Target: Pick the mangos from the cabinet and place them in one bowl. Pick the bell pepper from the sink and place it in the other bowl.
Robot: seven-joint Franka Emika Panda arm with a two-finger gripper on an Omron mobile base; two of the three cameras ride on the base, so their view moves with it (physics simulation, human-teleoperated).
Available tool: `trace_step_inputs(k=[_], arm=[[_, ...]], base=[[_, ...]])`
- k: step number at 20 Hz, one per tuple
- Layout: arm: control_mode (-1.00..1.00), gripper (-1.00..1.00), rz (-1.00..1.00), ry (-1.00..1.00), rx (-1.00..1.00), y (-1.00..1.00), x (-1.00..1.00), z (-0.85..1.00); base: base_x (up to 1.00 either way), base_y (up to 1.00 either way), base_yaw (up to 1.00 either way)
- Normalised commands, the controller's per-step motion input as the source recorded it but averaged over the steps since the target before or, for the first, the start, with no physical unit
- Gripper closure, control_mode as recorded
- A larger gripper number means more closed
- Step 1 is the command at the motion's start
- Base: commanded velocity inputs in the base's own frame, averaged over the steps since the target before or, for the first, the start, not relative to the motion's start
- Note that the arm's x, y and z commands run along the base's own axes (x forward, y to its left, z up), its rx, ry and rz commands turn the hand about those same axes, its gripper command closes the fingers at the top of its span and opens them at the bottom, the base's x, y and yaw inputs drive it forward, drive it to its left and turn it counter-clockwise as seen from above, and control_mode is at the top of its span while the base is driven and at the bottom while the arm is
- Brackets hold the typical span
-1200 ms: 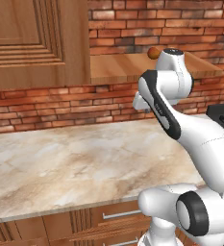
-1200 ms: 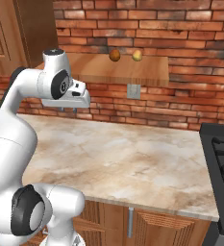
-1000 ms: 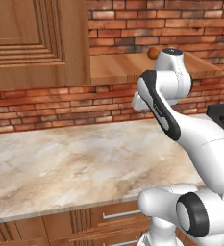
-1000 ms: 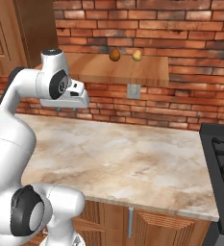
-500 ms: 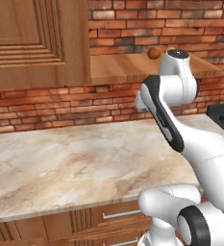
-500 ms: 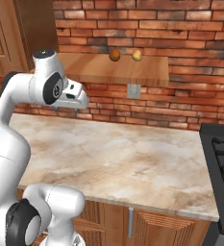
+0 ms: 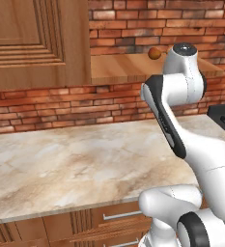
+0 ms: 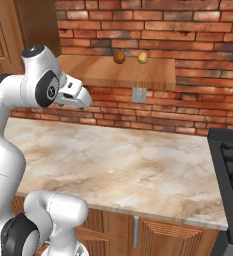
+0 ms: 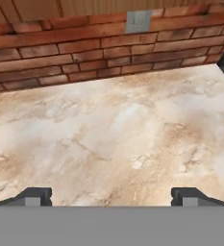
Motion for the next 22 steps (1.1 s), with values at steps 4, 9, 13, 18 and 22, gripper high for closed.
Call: trace_step_inputs(k=[4, 9, 13, 18, 22], arm=[[-1.0, -1.0, -0.09, -0.2, -0.08, -0.14, -0.03, 0.58], [-1.0, -1.0, -0.07, -0.21, -0.11, -0.08, -0.09, 0.57], [-1.0, -1.0, -0.04, -0.23, -0.05, -0.08, 0.0, 0.33], [-1.0, -1.0, -0.02, -0.23, 0.01, -0.06, 0.08, 0.16], [-1.0, -1.0, 0.0, 0.05, 0.01, -0.27, 0.45, 0.18]], base=[[0.0, 0.0, 0.0], [0.0, 0.0, 0.0], [0.0, 0.0, 0.0], [0.0, 0.0, 0.0], [0.0, 0.0, 0.0]])
